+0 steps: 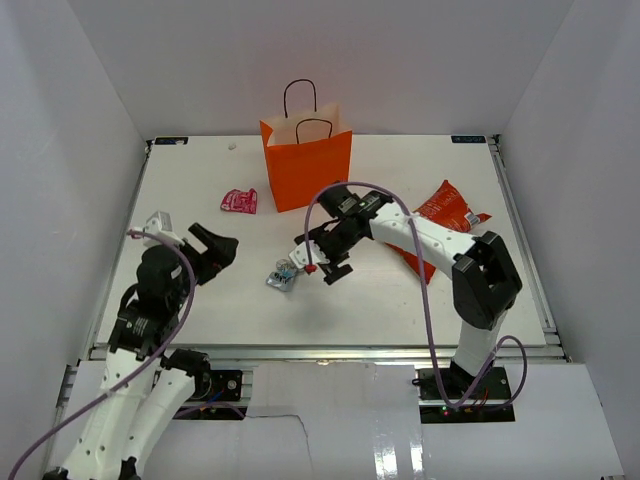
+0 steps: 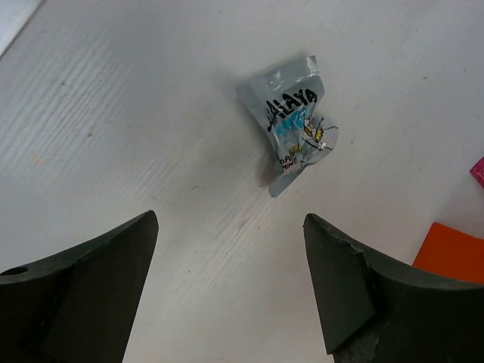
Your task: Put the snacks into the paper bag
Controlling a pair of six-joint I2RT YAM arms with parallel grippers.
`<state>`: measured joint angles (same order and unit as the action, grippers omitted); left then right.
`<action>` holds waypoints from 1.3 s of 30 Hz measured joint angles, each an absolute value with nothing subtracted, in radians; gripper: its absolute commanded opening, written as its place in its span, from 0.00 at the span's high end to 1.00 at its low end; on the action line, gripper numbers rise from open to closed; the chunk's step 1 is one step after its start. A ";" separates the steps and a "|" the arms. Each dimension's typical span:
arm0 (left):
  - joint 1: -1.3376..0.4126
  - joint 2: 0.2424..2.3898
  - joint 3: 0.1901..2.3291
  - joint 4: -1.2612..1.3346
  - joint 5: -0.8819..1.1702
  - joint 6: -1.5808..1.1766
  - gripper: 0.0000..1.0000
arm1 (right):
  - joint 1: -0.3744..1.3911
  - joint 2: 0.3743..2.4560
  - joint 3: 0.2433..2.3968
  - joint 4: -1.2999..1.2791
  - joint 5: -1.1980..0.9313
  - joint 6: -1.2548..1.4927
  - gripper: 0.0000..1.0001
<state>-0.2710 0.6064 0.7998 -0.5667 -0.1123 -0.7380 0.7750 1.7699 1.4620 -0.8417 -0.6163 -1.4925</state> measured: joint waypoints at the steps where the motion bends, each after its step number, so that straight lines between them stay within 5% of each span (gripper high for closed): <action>1: -0.271 0.552 0.765 -0.610 -0.116 -0.767 0.02 | 0.795 1.797 1.475 -0.824 -0.594 -1.485 0.16; 8: -0.271 0.265 0.702 -0.830 -0.139 -0.917 0.02 | 0.899 1.969 1.544 -0.690 -0.472 -1.408 0.18; 16: -0.271 0.197 0.701 -0.967 -0.155 -1.001 0.02 | 0.962 2.033 1.549 -0.592 -0.392 -1.354 0.30; 39: -0.271 0.186 0.687 -1.018 -0.160 -1.079 0.02 | 0.957 2.076 1.540 -0.497 -0.329 -1.270 0.90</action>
<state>-0.2710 0.1860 0.6868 -1.0176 -0.1604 -1.0786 0.9565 2.0762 1.5398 -0.4969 -0.3290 -1.2697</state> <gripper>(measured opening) 0.978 0.125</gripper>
